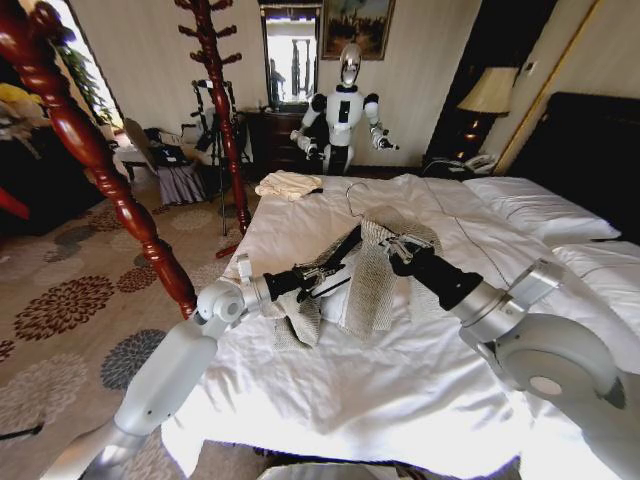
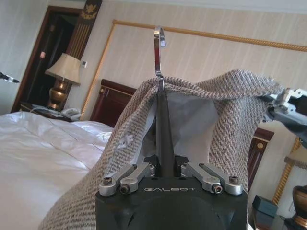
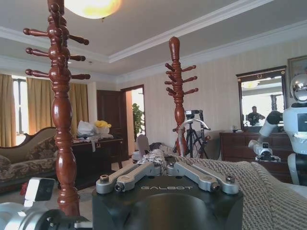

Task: Pick up the clothes from the bed and hang them on the clothes hanger.

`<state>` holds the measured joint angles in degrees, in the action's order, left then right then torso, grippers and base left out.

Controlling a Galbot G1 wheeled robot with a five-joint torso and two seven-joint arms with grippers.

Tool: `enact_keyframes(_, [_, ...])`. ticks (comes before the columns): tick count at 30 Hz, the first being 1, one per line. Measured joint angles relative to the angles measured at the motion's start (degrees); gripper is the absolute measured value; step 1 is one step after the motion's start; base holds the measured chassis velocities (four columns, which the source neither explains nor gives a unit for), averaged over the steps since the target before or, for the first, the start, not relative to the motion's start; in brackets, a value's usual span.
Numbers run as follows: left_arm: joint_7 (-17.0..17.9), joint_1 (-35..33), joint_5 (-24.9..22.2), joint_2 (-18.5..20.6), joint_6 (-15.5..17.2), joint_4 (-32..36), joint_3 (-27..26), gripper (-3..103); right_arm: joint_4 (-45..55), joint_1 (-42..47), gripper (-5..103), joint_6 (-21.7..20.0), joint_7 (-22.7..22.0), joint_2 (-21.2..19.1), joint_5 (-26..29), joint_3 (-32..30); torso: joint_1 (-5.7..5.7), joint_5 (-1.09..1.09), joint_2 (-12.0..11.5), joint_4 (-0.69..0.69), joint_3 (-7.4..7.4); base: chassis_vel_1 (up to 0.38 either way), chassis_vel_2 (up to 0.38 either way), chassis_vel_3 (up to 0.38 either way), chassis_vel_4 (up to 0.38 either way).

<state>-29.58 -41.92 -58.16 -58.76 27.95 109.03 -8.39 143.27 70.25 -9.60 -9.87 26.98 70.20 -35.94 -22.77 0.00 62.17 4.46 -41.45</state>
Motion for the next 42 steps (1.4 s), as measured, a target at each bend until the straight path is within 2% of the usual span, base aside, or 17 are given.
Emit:
enact_keyframes(6, [-1.02, -1.58, -0.39, 1.68, -1.25, 0.83, -3.02, 18, 0.0, 0.14, 1, -0.7, -1.03, 0.27, -0.16, 0.15, 0.0, 0.0, 0.0, -0.01, 0.0, 0.0, 0.0, 0.0, 0.0])
enact_keyframes(11, [-2.88, -2.59, -0.27, 2.25, -4.65, 0.56, -4.2, 18, 0.0, 0.81, 1, -1.34, -1.1, 0.53, -0.94, 2.75, 0.0, -0.01, 0.0, -0.01, 0.0, 0.0, 0.0, 0.0, 0.0])
enact_keyframes(15, [-4.47, -3.41, 1.09, 1.86, -6.51, -0.62, -3.95, 18, -0.02, 2.79, 1, -1.99, -0.78, 0.28, -4.17, 6.18, 0.0, 0.0, 0.0, 0.02, 0.0, 0.0, 0.0, 0.0, 0.0])
enact_keyframes(27, [-7.41, -3.35, 1.74, 2.14, -7.31, -1.38, -3.25, 18, -0.04, 1.09, 1, -1.76, 2.37, -0.96, -10.41, 11.76, 0.0, 0.0, 0.0, 0.0, 0.0, 0.0, 0.0, 0.0, 0.0])
enact_keyframes(28, [-7.96, -3.21, 1.82, 2.1, -7.43, -1.61, -3.25, 18, -0.05, 1.03, -3, -1.63, 2.95, -0.81, -11.32, 12.23, 0.0, 0.0, 0.0, 0.0, 0.0, 0.0, 0.0, 0.0, 0.0])
enact_keyframes(31, [-9.32, -2.49, 1.99, 2.03, -7.99, -2.55, -2.98, 18, -0.05, 0.92, 12, -0.95, 4.9, -0.45, -12.02, 12.82, 0.0, 0.01, 0.0, 0.0, 0.0, 0.0, 0.0, 0.0, 0.0])
enact_keyframes(32, [-9.32, -2.49, 1.99, 2.03, -7.99, -2.55, -2.98, 18, -0.05, 0.92, 12, -0.95, 4.9, -0.45, -12.02, 12.82, 0.0, 0.01, 0.0, 0.0, 0.0, 0.0, 0.0, 0.0, 0.0])
enact_keyframes(34, [-10.18, -1.69, 2.1, 1.91, -8.45, -3.6, -2.45, 18, -0.04, 0.89, 22, -0.22, 6.91, -0.32, -11.95, 13.33, 0.0, 0.0, 0.0, 0.0, 0.0, 0.0, 0.0, 0.0, 0.0])
enact_keyframes(37, [-10.8, -0.74, 2.13, 1.65, -8.86, -4.79, -1.87, 18, -0.02, 0.95, 28, 0.19, 8.42, -0.26, -12.07, 13.96, 0.0, 0.0, 0.0, 0.0, 0.0, 0.0, 0.0, 0.0, 0.0])
enact_keyframes(41, [-12.48, 1.76, 2.11, 0.86, -9.82, -8.03, -0.44, 18, -0.02, 1.11, 50, 0.23, 10.56, -0.18, -11.86, 15.26, 0.0, 0.01, 0.0, 0.01, 0.0, 0.0, 0.0, 0.0, 0.0])
enact_keyframes(42, [-12.48, 1.76, 2.11, 0.86, -9.82, -8.03, -0.44, 18, -0.02, 1.11, 50, 0.23, 10.56, -0.18, -11.86, 15.26, 0.0, 0.01, 0.0, 0.01, 0.0, 0.0, 0.0, 0.0, 0.0])
